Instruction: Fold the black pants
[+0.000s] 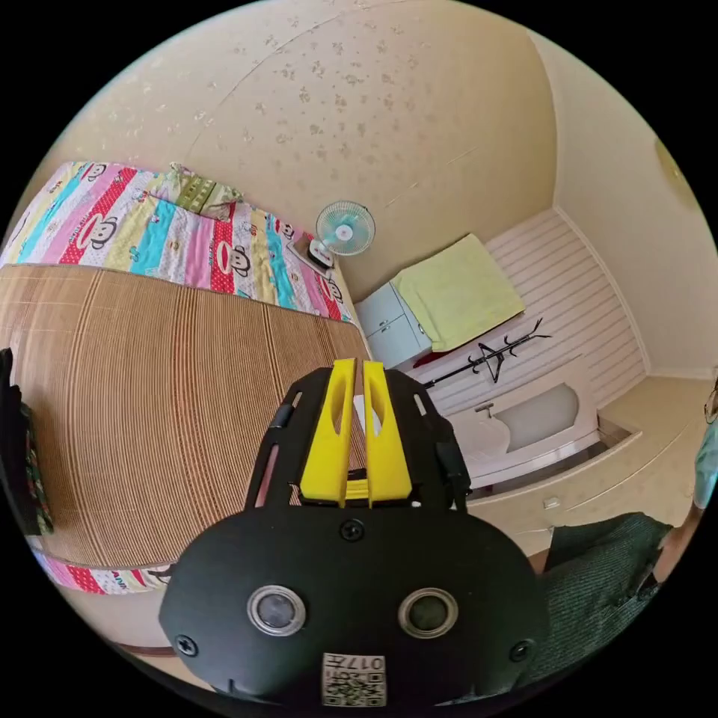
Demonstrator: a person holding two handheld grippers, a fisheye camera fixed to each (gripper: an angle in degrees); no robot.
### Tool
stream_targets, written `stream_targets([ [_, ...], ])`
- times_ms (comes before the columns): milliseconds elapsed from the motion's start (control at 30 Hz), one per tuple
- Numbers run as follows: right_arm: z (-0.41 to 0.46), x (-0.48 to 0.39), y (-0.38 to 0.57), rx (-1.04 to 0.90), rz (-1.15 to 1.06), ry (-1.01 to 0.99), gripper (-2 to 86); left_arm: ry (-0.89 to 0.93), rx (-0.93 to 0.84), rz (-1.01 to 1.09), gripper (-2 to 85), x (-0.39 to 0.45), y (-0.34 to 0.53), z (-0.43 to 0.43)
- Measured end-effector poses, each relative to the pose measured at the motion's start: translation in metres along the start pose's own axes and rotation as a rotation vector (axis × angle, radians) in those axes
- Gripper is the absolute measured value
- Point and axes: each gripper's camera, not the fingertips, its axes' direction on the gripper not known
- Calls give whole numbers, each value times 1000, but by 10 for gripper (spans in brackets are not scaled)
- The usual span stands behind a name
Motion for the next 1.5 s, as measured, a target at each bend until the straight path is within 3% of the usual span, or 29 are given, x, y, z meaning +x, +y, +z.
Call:
stream_targets([
  [167,10,-12,37,-63,-51,490,6,-200,123,-8,-9,30,42,-37],
  [333,27,-16,87,6,-99,1190,5,-288,156,78,-10,57,74,-48],
  [467,17,5,120,50,-76,1322,4,-274,108,28,-10,52,97,-34],
  [633,3,49,160,150,107,1766,3,-244,77,-21,-10,47,117,-16],
  [1067,-21,134,250,268,178,1898,3,-176,113,-22,-10,53,152,-19],
  [1500,-38,238,294,225,130,1901,-1,-374,273,90,-10,96,179,-36],
])
